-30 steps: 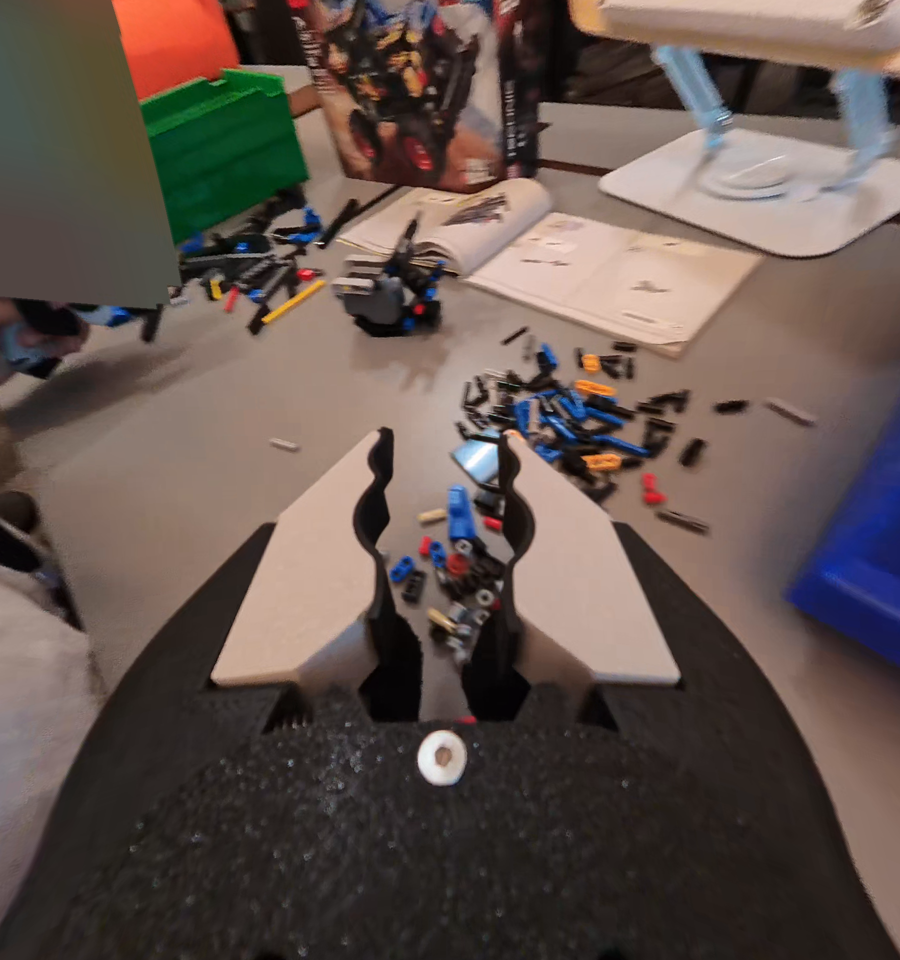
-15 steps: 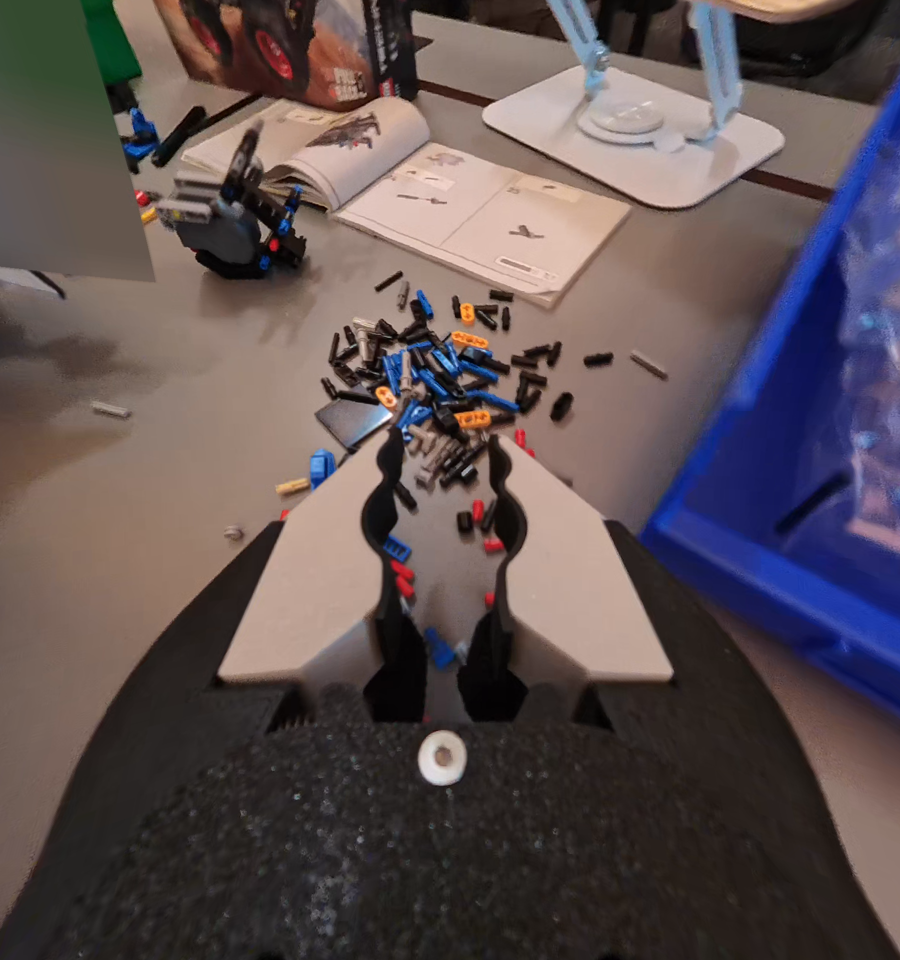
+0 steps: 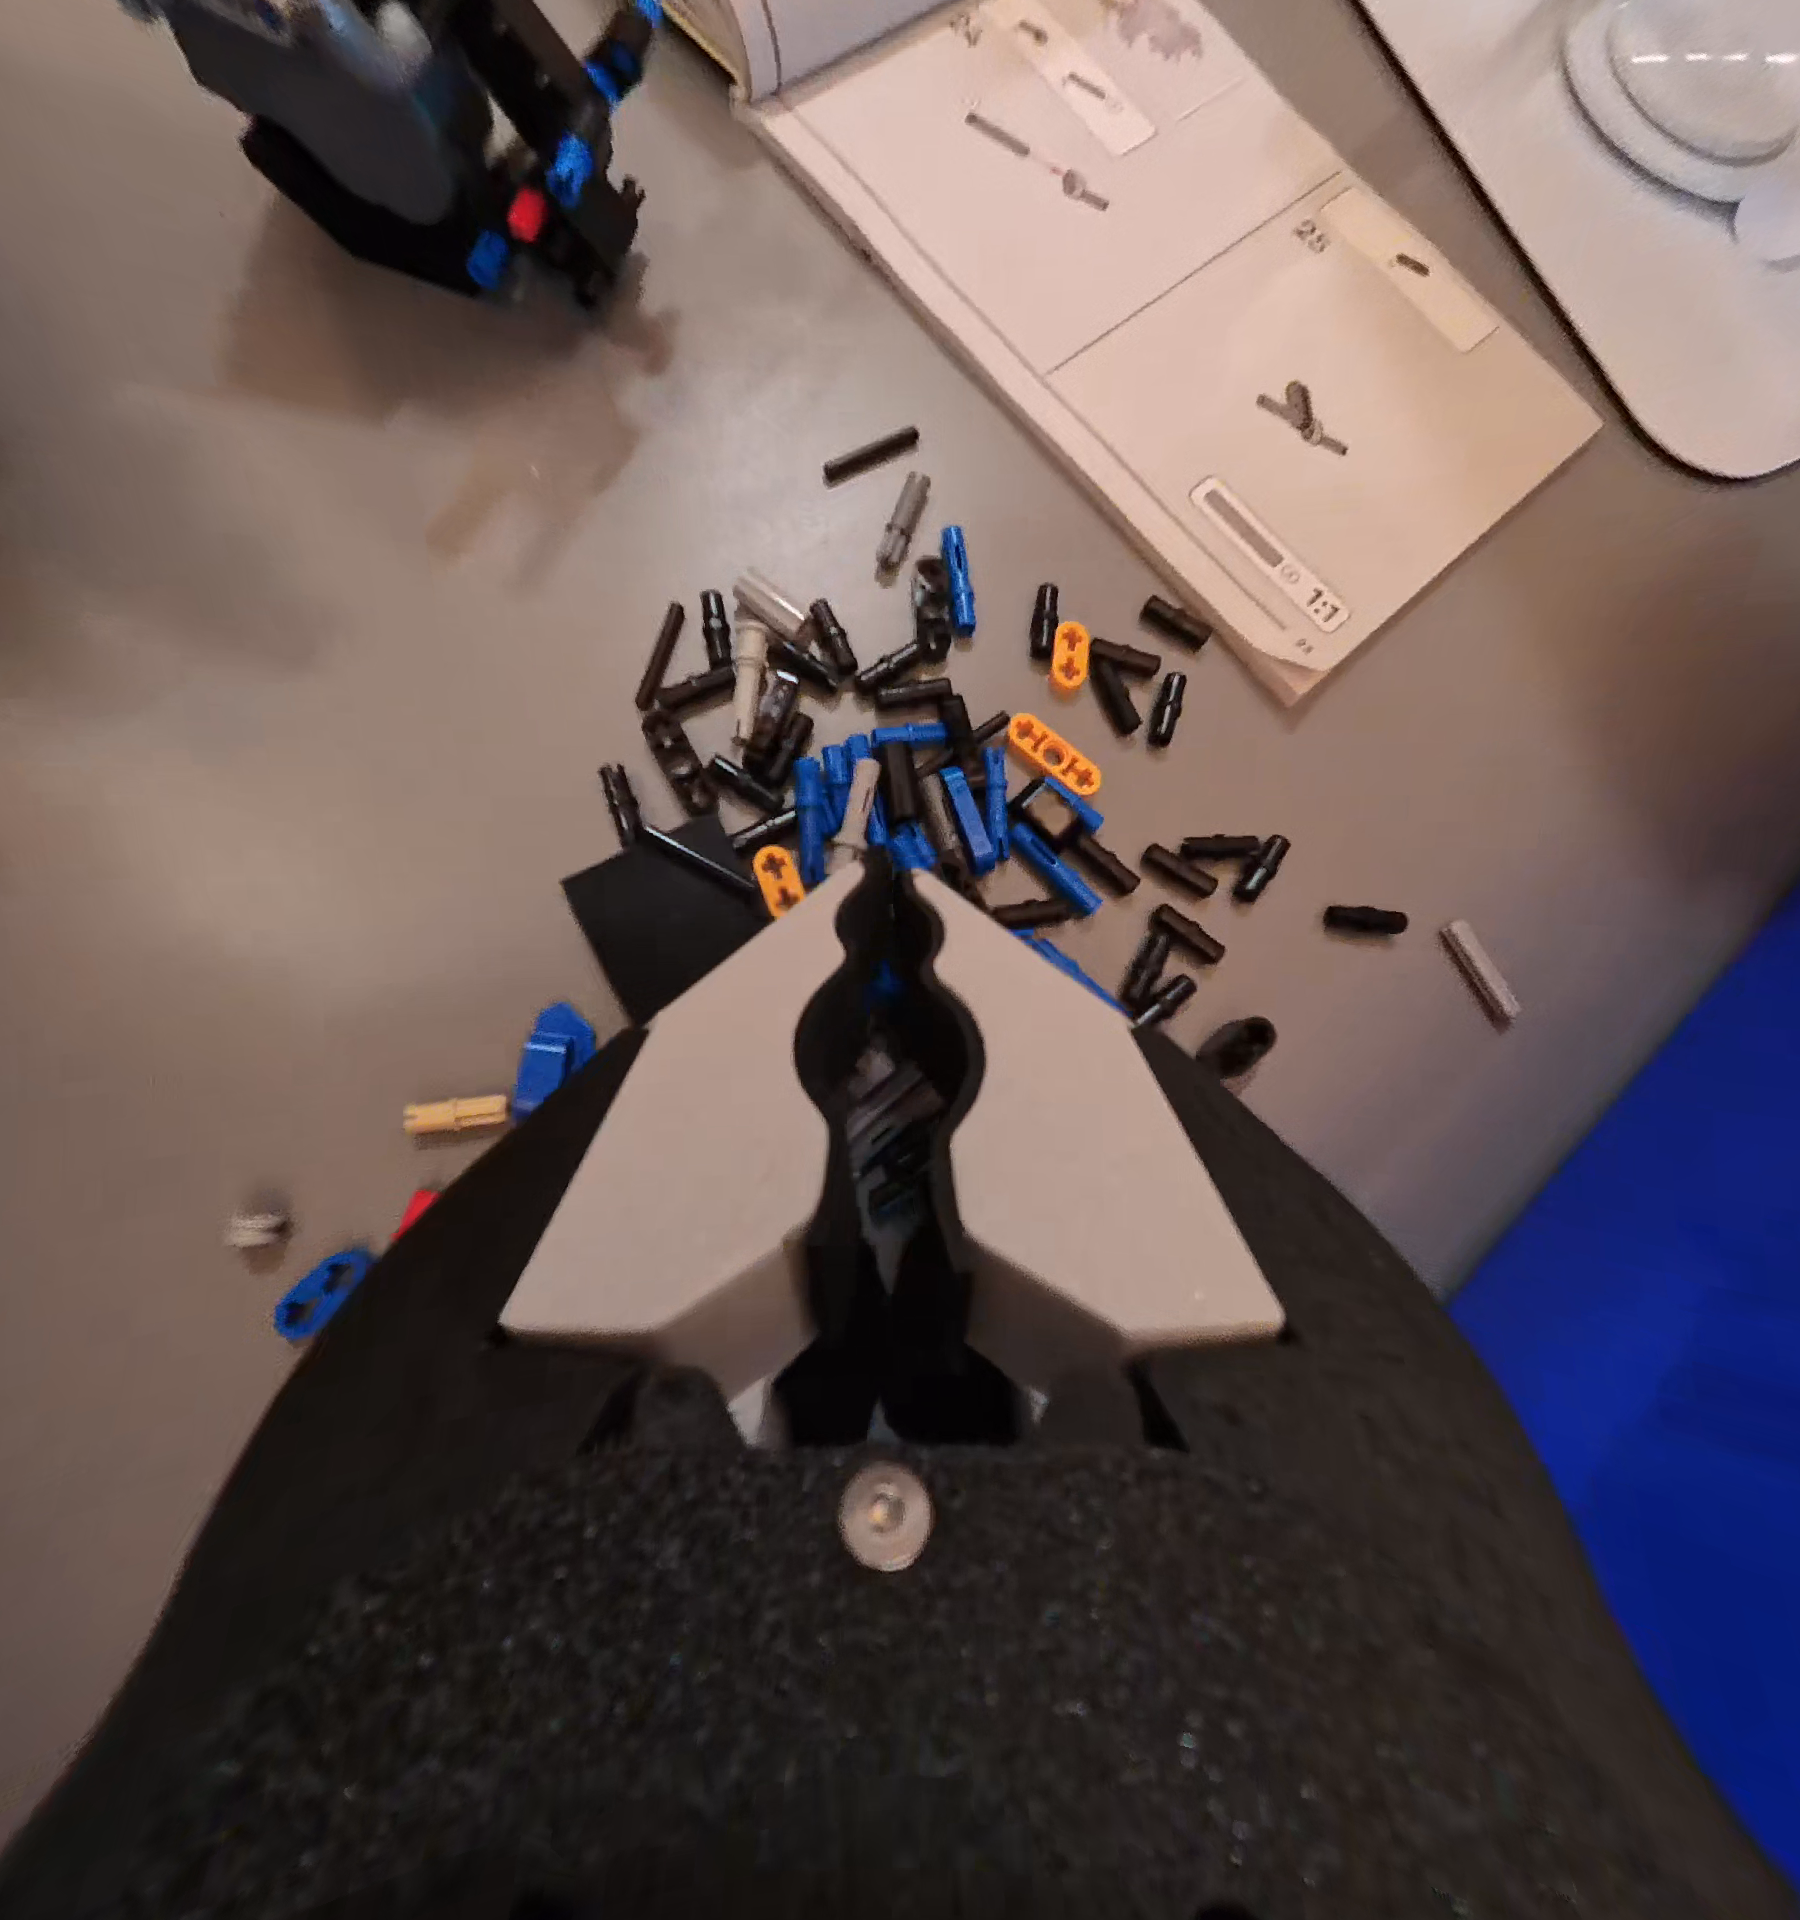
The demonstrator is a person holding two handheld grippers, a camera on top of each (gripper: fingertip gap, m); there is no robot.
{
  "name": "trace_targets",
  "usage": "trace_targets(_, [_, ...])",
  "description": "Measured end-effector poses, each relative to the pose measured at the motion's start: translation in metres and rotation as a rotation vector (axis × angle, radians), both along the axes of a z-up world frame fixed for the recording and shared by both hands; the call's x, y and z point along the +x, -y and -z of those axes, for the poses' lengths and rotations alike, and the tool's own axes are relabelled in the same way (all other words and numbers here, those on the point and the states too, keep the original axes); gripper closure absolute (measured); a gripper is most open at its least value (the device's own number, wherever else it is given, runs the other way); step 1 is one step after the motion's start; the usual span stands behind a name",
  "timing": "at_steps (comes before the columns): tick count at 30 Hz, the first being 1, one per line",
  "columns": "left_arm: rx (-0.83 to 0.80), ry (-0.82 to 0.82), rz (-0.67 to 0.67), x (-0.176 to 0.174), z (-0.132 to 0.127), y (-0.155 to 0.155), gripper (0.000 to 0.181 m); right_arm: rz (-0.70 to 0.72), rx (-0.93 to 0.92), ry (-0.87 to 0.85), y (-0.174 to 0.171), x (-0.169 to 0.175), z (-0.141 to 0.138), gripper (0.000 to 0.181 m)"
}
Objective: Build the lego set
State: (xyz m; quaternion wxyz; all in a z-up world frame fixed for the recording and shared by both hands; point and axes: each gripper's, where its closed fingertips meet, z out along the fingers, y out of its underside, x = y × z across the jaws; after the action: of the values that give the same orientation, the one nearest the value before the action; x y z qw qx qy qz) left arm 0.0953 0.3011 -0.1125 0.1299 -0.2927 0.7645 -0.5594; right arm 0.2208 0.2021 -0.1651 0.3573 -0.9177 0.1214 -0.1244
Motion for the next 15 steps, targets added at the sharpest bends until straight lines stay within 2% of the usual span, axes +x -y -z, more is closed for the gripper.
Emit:
trace_targets(5, [0.059,0.064,0.029,-0.008,0.002,0.004,0.152,0.054,-0.069,0.060,0.014,0.008,0.006,0.181])
trace_targets(10, [0.070,0.034,0.031,-0.006,0.006,0.005,0.152,0.060,0.014,0.000,0.015,0.004,-0.001,0.181])
trace_targets(15, [0.077,-0.008,0.030,-0.004,0.011,0.005,0.151,0.014,0.098,-0.099,0.004,-0.008,-0.008,0.165])
